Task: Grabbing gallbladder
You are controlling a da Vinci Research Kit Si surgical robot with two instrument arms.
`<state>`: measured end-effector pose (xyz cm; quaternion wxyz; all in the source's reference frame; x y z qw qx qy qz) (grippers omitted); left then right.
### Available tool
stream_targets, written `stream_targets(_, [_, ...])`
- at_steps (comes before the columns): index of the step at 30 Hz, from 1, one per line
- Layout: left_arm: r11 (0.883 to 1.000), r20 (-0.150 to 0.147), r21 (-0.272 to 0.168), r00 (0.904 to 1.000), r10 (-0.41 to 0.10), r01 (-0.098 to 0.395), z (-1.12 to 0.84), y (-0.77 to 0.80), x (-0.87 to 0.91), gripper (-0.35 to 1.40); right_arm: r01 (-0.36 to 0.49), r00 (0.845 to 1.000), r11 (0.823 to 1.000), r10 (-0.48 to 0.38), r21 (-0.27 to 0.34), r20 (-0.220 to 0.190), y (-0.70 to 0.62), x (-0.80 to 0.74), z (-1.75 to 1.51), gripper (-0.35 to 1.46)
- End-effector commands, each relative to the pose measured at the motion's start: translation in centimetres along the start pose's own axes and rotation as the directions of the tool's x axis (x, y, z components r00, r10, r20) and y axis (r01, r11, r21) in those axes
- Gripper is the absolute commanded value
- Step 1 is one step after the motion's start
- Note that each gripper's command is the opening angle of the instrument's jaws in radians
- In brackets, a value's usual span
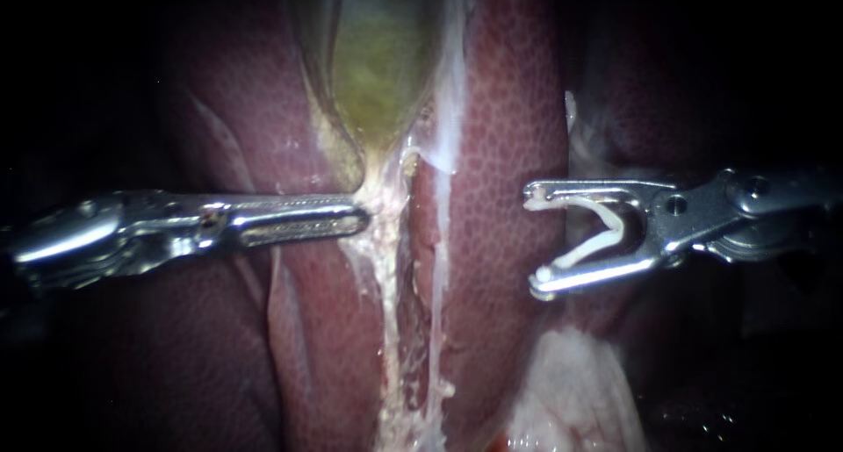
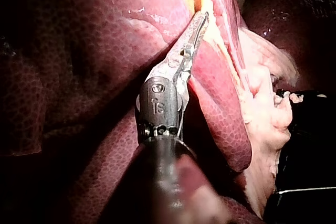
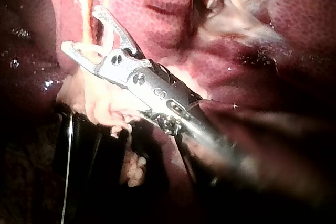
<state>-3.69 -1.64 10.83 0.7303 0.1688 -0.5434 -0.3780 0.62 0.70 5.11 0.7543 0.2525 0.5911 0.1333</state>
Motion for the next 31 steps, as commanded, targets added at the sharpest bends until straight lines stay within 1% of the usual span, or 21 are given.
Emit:
stream_targets(1, [1.0, 0.002, -0.006, 1.0, -0.004, 0.004, -0.09, -0.01, -0.09, -0.35, 0.0, 1.0, 1.0, 0.0, 0.0, 0.0, 0.0, 0.0, 0.0, 0.6])
stream_targets(4, [1.0, 0.023, -0.014, 0.9995, -0.024, 0.024, -0.29, 0.0, -0.28, -0.35, 0.0, 1.0, 1.0, 0.0, 0.0, 0.0, 0.0, 0.0, 0.0, 0.6])
stream_targets(7, [0.999, 0.043, -0.024, 0.9989, -0.021, 0.022, -0.48, 0.04, -0.43, -0.35, 0.0, 1.0, 1.0, 0.0, 0.0, 0.0, 0.01, 0.0, 0.0, 0.6])
stream_targets(11, [0.999, 0.051, -0.035, 0.9986, -0.013, 0.015, -0.61, 0.09, -0.52, -0.35, 0.0, 1.0, 1.0, 0.0, 0.0, 0.0, 0.01, 0.0, 0.0, 0.6])
stream_targets(15, [0.999, 0.057, -0.051, 0.9983, -0.015, 0.018, -0.62, 0.09, -0.52, -0.35, 0.0, 1.0, 1.0, 0.0, 0.0, 0.0, 0.01, 0.0, 0.0, 0.6])
stream_targets(31, [0.999, 0.057, -0.051, 0.9982, -0.015, 0.018, -0.6, 0.06, -0.5, -0.35, 0.0, 1.0, 1.0, 0.0, 0.0, 0.0, 0.01, 0.0, 0.0, 0.6])
